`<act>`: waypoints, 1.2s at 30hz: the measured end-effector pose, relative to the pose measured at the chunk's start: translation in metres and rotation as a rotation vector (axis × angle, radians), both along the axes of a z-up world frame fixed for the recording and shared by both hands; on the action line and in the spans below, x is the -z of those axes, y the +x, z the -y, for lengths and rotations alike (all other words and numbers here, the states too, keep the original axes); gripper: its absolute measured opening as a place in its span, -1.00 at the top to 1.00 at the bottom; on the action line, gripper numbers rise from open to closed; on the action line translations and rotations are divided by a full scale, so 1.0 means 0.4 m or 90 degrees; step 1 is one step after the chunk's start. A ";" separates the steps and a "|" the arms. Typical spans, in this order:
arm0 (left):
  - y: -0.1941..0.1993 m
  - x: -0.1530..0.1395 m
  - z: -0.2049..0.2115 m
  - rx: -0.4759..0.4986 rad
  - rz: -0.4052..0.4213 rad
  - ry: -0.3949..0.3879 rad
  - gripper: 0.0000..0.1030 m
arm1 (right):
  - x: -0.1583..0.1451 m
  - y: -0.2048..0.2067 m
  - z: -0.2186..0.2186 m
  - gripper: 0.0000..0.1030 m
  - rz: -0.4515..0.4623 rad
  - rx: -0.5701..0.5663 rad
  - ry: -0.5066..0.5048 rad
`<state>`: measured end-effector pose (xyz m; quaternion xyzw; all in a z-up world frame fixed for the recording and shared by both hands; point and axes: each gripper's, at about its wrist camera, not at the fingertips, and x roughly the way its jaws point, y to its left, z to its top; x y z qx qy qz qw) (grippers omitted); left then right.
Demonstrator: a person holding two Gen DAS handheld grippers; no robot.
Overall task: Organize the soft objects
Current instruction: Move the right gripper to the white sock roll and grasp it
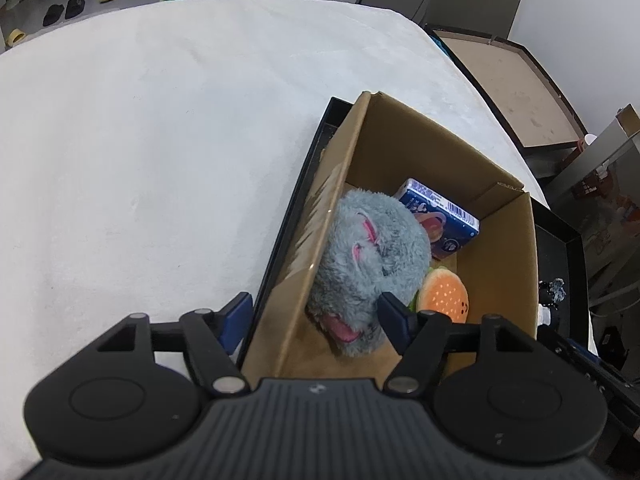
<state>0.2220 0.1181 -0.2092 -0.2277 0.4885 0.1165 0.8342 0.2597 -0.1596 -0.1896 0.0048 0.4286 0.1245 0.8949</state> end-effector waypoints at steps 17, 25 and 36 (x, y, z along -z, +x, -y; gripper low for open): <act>0.018 0.000 0.018 0.008 0.009 0.010 -0.48 | 0.065 0.057 -0.003 0.40 -0.056 0.005 0.049; 0.011 -0.013 0.020 0.015 0.017 0.007 -0.48 | 0.047 0.038 0.009 0.41 -0.060 0.009 0.045; -0.012 -0.028 0.029 0.030 0.022 0.019 -0.48 | -0.015 0.010 0.002 0.41 -0.029 0.009 0.028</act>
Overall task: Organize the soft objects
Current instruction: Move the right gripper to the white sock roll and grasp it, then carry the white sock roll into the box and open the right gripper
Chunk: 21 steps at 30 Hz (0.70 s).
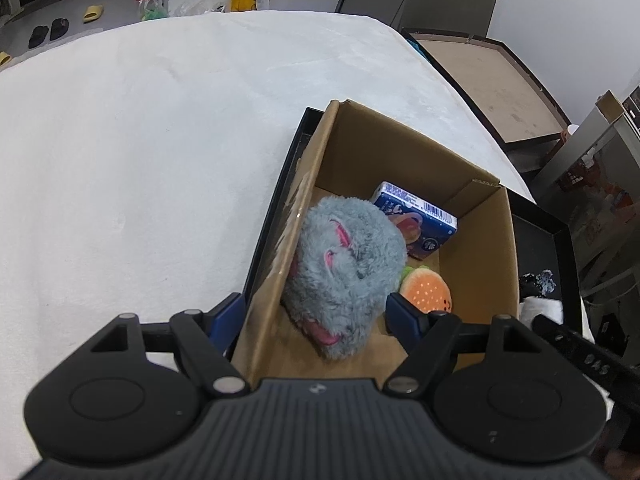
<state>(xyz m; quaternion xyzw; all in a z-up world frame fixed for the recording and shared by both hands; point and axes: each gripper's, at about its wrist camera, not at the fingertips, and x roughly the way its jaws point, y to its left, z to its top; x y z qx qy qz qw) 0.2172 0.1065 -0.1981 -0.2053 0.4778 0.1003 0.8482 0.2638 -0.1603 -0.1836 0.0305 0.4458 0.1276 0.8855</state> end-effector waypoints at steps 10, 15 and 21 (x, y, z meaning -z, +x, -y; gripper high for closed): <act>-0.024 -0.009 0.004 0.009 0.021 0.015 -0.39 | -0.068 -0.041 -0.019 0.41 0.036 -0.006 -0.012; -0.027 -0.003 -0.002 0.001 0.009 0.027 -0.04 | -0.094 -0.058 -0.028 0.41 0.047 -0.007 -0.019; -0.029 0.006 -0.015 -0.012 -0.001 0.035 0.29 | -0.132 -0.076 -0.043 0.41 0.065 -0.012 -0.025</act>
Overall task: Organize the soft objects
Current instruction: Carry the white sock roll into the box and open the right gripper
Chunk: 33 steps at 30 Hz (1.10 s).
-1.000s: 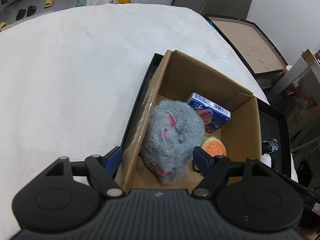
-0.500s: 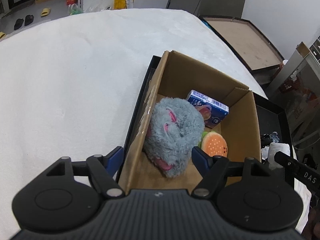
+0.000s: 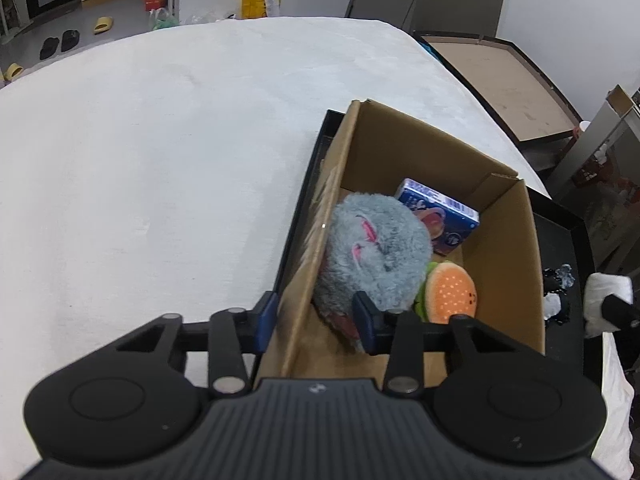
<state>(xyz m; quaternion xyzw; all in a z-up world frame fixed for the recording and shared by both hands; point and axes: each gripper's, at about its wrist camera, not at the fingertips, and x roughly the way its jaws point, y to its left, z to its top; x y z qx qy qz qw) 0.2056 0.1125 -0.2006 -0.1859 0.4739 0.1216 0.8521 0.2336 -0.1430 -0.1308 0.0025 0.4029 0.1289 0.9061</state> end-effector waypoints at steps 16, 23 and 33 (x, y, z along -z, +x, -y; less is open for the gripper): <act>-0.012 0.008 -0.036 -0.021 -0.006 -0.027 0.68 | -0.054 -0.035 -0.066 0.41 0.022 -0.028 -0.014; -0.007 0.013 -0.053 -0.030 -0.006 -0.047 0.68 | -0.062 -0.039 -0.109 0.41 0.024 -0.049 -0.019; -0.011 0.013 -0.067 -0.028 -0.002 -0.066 0.65 | -0.062 -0.045 -0.174 0.40 0.021 -0.080 -0.026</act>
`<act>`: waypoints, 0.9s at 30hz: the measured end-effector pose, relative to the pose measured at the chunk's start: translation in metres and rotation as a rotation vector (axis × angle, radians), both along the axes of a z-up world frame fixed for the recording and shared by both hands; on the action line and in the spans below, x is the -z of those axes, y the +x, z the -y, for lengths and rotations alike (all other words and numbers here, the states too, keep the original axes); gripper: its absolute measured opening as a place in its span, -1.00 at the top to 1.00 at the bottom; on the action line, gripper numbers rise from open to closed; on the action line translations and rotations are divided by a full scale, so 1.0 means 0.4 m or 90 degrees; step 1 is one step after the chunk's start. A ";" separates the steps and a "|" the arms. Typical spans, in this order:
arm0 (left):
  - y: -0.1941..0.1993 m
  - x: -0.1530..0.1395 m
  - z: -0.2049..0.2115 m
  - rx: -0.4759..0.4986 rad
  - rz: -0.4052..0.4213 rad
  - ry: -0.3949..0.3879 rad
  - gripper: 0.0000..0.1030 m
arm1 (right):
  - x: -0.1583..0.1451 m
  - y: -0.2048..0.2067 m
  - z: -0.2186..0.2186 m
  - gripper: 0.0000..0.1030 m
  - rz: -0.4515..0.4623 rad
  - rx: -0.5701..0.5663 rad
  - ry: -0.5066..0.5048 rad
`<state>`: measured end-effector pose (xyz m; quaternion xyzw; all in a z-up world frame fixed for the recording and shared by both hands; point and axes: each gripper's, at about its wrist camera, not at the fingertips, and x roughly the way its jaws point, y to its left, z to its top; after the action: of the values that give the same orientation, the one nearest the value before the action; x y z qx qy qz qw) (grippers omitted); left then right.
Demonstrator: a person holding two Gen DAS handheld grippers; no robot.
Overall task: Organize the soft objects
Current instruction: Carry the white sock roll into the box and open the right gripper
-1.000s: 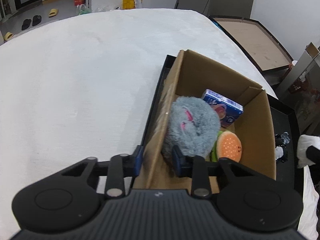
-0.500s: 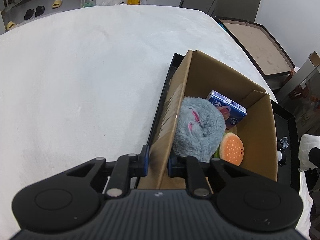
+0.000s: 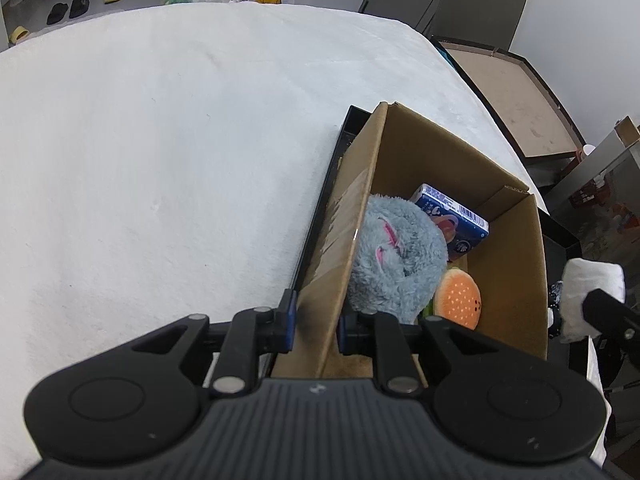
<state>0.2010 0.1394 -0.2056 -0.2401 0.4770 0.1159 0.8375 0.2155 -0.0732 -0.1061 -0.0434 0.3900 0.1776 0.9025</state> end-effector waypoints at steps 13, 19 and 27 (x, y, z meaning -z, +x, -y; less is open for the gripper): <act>-0.002 0.004 -0.016 -0.005 0.000 -0.025 0.63 | 0.019 -0.034 -0.095 0.20 -0.069 -0.082 0.018; 0.003 -0.004 -0.011 0.005 -0.004 -0.023 0.62 | 0.008 -0.035 -0.078 0.11 -0.063 -0.069 0.007; 0.007 -0.011 -0.017 0.006 -0.003 -0.039 0.47 | 0.000 -0.028 -0.018 -0.03 -0.051 -0.035 -0.016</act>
<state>0.2036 0.1462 -0.2013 -0.2634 0.4834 0.0976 0.8291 0.2044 -0.0661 -0.1062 -0.0585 0.4266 0.1988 0.8804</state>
